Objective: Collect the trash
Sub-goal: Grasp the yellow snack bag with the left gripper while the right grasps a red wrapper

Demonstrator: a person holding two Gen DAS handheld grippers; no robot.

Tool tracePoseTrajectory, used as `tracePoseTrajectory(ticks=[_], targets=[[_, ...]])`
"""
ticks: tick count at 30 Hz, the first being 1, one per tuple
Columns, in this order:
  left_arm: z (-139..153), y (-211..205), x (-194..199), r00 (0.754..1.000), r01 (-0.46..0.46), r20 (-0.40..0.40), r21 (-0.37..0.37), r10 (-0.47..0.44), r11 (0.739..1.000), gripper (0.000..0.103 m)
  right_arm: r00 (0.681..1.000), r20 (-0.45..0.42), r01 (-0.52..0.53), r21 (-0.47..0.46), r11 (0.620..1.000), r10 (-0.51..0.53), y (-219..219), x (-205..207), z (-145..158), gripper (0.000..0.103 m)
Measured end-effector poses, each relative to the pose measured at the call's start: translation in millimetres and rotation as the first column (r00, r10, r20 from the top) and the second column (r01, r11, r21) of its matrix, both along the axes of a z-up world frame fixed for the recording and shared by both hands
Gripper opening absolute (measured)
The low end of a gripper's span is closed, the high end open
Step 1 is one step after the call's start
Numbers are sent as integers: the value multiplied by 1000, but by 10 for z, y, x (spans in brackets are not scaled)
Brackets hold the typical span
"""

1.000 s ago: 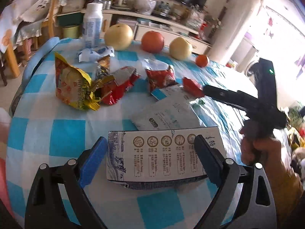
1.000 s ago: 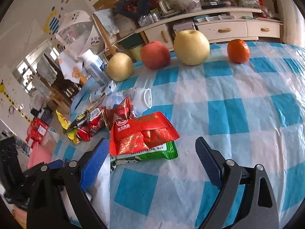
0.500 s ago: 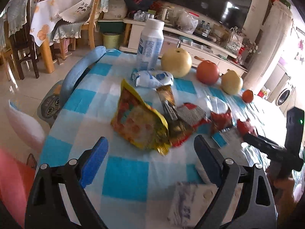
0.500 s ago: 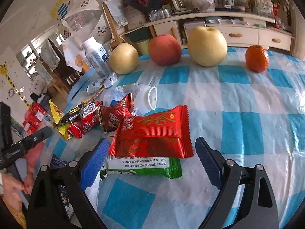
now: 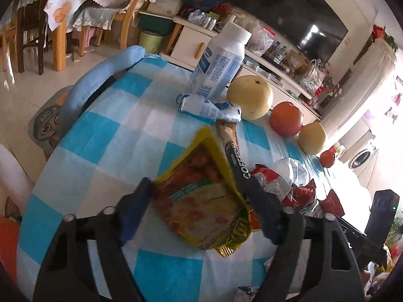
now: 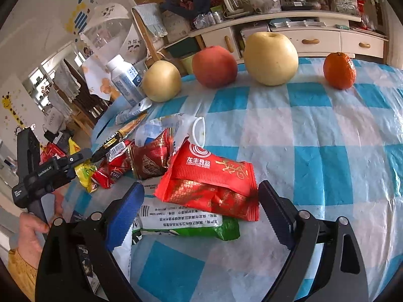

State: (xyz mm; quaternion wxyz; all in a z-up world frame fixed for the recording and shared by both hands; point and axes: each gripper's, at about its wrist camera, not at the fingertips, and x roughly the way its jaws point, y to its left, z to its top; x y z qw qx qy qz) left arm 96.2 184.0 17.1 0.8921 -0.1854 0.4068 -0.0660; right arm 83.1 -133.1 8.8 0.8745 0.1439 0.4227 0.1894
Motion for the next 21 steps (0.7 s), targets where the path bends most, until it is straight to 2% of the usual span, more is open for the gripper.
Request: tracePoseTrajectory(ticks=[4,6,8,11,17,21], targets=[[11,-53,-44,1000,-3,5,28,3,1000,61,1000,5,13,-10,1000,-13,1,22,-1,91],[28,-61,-66,1000,-3,9,31,3,1000,55,1000,9,21,-10,1000,-21,-7,23,3,86],[46,-63,-83,1000,-3,13,35,3,999,50,1000,8,23,-13,1000,-23,-8,34,3,67],[73,-36,-137,1000,-12,23,15,11,1000,43,1000,1,23,-29,999,-23,-14,39,-9,49],[117,43,-261,999,-33,39,-32,34,999,28,999,45,26,-64,998,-23,0,-28,48,24],[145,107,-366,998,-39,47,-54,42,998,18,997,81,27,-118,993,-18,58,-88,93,22]])
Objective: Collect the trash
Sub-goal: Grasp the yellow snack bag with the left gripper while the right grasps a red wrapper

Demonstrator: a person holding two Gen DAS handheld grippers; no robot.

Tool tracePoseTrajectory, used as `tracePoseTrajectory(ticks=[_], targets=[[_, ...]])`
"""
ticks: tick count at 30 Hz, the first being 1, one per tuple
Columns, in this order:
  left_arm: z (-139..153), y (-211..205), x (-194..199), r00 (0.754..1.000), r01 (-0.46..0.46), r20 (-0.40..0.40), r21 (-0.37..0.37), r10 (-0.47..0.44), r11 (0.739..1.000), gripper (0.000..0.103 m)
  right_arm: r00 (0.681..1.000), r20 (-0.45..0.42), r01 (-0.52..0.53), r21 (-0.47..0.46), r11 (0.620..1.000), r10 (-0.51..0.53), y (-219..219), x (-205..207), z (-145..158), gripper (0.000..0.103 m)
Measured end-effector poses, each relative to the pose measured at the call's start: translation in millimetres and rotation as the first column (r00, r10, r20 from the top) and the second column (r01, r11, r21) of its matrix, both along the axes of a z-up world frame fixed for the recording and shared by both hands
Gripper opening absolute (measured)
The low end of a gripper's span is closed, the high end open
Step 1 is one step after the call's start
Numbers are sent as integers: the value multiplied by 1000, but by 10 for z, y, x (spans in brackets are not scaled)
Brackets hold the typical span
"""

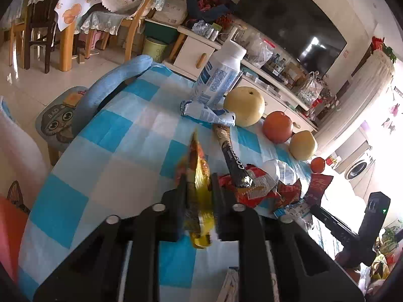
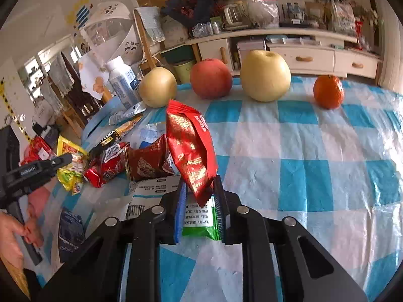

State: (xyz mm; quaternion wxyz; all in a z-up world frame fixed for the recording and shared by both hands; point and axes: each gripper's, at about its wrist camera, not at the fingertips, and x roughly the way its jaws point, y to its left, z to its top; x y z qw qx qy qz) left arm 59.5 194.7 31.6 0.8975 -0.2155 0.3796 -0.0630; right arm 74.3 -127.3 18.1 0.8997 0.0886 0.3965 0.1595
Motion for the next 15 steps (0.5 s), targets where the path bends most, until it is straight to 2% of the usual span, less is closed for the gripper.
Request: tracePoseTrajectory(ticks=[9,15], targets=[[87,31,-172,1000,12,29,-13,-12,1000,17,998,55,9,-61,998,-6,67,-178,90,16],[176,2,-316,998,28,59,-14,-27,1000,17,998,65,31,-57,998,-27,9,-324,163,12]])
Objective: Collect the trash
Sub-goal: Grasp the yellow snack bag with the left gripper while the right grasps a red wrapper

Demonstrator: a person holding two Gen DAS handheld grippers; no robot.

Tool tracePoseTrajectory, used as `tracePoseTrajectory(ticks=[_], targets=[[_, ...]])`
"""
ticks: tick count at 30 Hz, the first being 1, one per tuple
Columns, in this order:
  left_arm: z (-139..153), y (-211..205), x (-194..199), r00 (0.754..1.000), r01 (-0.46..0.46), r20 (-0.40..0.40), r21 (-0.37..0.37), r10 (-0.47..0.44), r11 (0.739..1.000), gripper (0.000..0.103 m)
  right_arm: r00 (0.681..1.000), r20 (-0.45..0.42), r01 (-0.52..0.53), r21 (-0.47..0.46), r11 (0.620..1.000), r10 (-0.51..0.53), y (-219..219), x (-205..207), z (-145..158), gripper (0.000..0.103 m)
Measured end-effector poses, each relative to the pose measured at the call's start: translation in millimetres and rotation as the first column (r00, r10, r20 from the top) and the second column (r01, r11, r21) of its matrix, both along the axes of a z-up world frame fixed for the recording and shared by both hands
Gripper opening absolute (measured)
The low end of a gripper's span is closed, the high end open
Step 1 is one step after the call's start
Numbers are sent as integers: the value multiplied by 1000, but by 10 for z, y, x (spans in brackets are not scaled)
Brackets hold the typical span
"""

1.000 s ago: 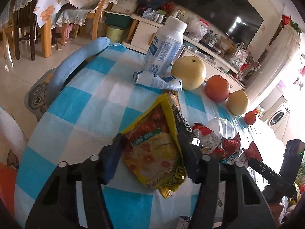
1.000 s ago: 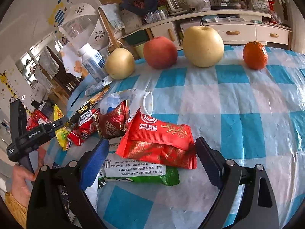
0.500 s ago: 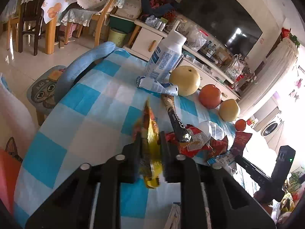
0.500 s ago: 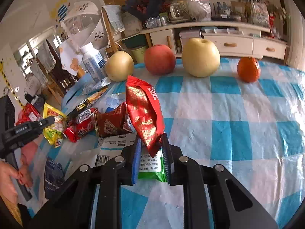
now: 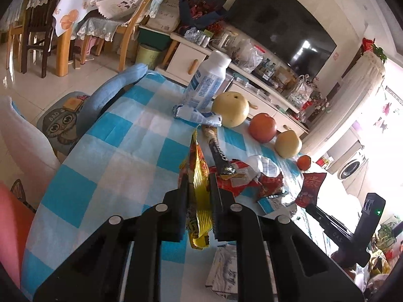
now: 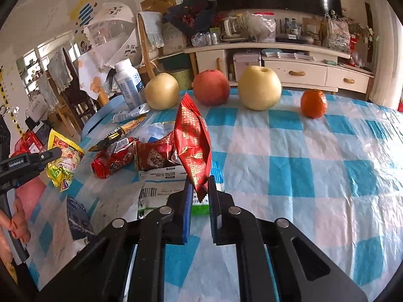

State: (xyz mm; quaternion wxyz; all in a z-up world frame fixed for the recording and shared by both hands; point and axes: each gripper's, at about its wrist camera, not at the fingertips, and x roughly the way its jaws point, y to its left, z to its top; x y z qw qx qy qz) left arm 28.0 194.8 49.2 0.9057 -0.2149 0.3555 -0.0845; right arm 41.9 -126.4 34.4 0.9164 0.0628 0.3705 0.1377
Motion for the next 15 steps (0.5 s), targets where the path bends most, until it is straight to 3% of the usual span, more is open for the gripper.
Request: tracePoseTrajectory(ticks=[5,15], targets=[[94,27,-146,1000,8,31,-14,-8,1000,17,1000,26,9,16,1000,-10,-30,-153,124,5],[227,170,-441,998,-1,63,-18,2,1000,17,998,65,-7,6,1000,6,80,-466,330,3]])
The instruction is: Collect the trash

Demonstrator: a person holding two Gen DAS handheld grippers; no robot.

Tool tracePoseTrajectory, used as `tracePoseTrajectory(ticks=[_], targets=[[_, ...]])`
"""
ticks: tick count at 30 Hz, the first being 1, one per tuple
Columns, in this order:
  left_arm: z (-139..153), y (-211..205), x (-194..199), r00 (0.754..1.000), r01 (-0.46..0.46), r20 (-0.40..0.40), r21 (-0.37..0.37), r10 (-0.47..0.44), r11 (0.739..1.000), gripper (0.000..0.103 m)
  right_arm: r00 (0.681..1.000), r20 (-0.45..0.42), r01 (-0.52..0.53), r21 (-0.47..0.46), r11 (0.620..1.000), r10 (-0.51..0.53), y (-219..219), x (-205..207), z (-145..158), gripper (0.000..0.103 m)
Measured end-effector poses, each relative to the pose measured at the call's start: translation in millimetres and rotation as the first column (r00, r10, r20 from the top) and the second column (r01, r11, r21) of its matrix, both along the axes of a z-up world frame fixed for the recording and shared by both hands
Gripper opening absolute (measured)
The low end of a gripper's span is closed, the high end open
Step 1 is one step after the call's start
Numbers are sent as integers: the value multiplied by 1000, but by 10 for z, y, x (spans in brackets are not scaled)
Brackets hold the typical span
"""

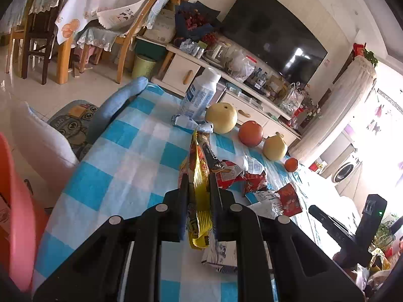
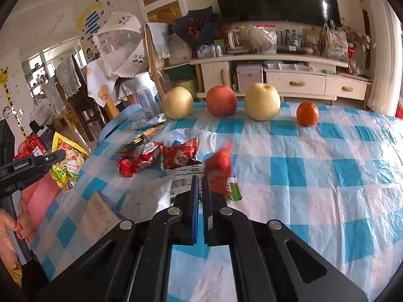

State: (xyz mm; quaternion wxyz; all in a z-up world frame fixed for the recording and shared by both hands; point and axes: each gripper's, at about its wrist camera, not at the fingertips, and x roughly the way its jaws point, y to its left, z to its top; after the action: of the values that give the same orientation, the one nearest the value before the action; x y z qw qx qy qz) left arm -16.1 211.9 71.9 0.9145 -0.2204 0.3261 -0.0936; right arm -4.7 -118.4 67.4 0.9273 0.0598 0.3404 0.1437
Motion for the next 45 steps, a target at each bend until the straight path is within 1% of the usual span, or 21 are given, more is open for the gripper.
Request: tracePoseTrajectory(ticks=[2,4,5,6,7,8,9,10,15,17,18,19,20,22,23,25,28,34,40,42,45], targets=[[10,41,-56,1000,-4,2,-10,4,1000,17,1000,-6,20,-8,1000,-20,1,-50,12,3],[6,62,-106,1000,-10,0,-11,10,1000,17,998,-27,50,7,999,-50,-57,-27,-19,4],[6,63,-128,1000,-11,-1,-6,11,1000,17,997,-32,66,9,998,-66,-86,-9,-35,8],[3,62,-146,1000,-10,-1,0,10,1000,17,996,-35,82,13,997,-81,-122,11,-54,15],[3,61,-167,1000,-9,0,8,9,1000,17,994,-47,104,23,994,-102,-180,54,-97,47],[0,64,-184,1000,-9,-1,14,9,1000,17,992,-56,119,26,993,-117,-217,75,-124,80],[-6,71,-201,1000,-8,-2,19,8,1000,17,988,-65,142,26,989,-140,-268,107,-168,86],[-11,81,-209,1000,-8,-4,19,8,1000,17,986,-67,156,25,987,-155,-312,143,-217,87],[-35,107,-222,1000,-8,-2,26,8,1000,17,981,-118,151,-13,988,-151,-364,409,-427,87],[-48,117,-210,1000,-5,-6,36,5,999,17,980,-144,135,-12,991,-135,-345,526,-505,87],[-60,122,-201,1000,-3,-10,42,3,999,17,980,-150,130,-21,991,-132,-332,559,-528,87],[-71,126,-196,1000,-1,-12,44,2,999,17,976,-177,123,-41,991,-129,-302,625,-573,85],[-81,128,-191,1000,1,-15,46,0,999,17,973,-191,122,-46,991,-129,-304,661,-593,78],[-80,114,-159,1000,6,-19,53,-5,999,17,970,-204,124,-40,992,-129,-310,693,-612,69],[-86,103,-148,1000,9,-21,55,-8,998,17,970,-203,126,-42,991,-132,-313,693,-610,59],[-89,87,-134,1000,15,-23,57,-14,998,17,969,-201,131,-74,989,-143,-309,694,-612,46],[-73,39,-113,999,27,-20,67,-25,997,17,969,-191,138,-96,986,-154,-306,673,-603,40],[-18,9,-140,999,35,-2,88,-35,996,17,977,-103,174,-129,976,-187,-313,525,-469,37],[133,113,-228,999,16,50,66,-20,998,17,982,-39,182,-64,981,-184,-297,336,-184,37],[154,144,-244,998,12,55,60,-16,998,17,985,-19,171,-38,984,-172,-248,265,-57,37],[141,175,-245,999,20,47,51,-23,999,17,989,1,149,-23,989,-149,-148,186,67,37]])
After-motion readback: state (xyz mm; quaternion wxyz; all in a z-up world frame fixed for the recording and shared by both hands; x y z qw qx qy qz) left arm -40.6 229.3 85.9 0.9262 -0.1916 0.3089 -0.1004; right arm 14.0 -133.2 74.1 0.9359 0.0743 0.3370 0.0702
